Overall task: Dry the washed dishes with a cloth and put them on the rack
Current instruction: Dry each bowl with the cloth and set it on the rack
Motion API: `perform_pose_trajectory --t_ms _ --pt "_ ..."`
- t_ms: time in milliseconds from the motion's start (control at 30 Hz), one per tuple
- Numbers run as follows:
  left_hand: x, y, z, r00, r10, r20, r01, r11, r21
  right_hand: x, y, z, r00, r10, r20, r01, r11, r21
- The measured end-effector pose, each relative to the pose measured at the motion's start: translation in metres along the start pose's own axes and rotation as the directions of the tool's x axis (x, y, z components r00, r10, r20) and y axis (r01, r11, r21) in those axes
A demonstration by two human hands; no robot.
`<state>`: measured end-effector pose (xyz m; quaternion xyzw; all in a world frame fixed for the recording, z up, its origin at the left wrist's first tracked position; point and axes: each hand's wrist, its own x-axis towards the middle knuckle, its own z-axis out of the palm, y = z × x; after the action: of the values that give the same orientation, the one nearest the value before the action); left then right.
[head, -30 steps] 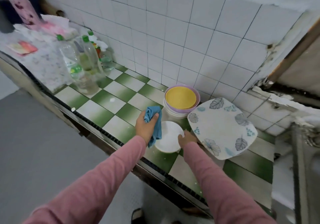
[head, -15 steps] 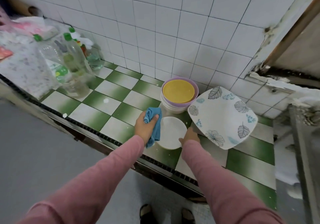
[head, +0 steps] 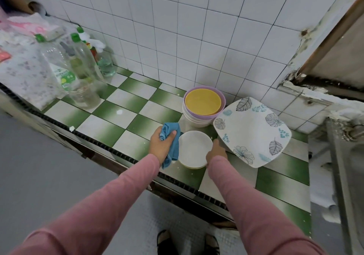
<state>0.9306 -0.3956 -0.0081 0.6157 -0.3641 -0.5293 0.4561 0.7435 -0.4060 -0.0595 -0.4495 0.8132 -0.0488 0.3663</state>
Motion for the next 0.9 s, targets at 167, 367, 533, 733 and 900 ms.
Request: perform_pose_trajectory --t_ms 167,367,533,733,900 --pt "0.001 -0.003 -0.003 1.0 0.006 -0.017 -0.005 1.0 0.017 -0.005 -0.004 -0.001 1.0 0.029 0.007 -0.029 0.988 0.153" --pt "0.002 -0.003 -0.002 0.999 -0.004 -0.033 0.005 0.999 0.037 -0.014 -0.008 -0.006 0.999 0.002 -0.04 0.005 0.987 0.16" --pt "0.002 -0.002 -0.001 0.999 -0.012 -0.047 0.013 0.999 0.032 -0.017 -0.007 -0.012 0.992 -0.062 -0.109 0.074 0.992 0.103" --pt "0.001 0.001 0.001 0.999 0.005 -0.055 -0.004 1.0 0.01 -0.022 -0.006 -0.023 0.973 -0.148 -0.176 0.154 0.988 0.024" --pt "0.004 0.003 0.004 0.999 0.011 -0.051 -0.01 1.0 0.023 -0.029 -0.004 -0.03 0.947 -0.264 -0.184 0.242 0.961 -0.132"
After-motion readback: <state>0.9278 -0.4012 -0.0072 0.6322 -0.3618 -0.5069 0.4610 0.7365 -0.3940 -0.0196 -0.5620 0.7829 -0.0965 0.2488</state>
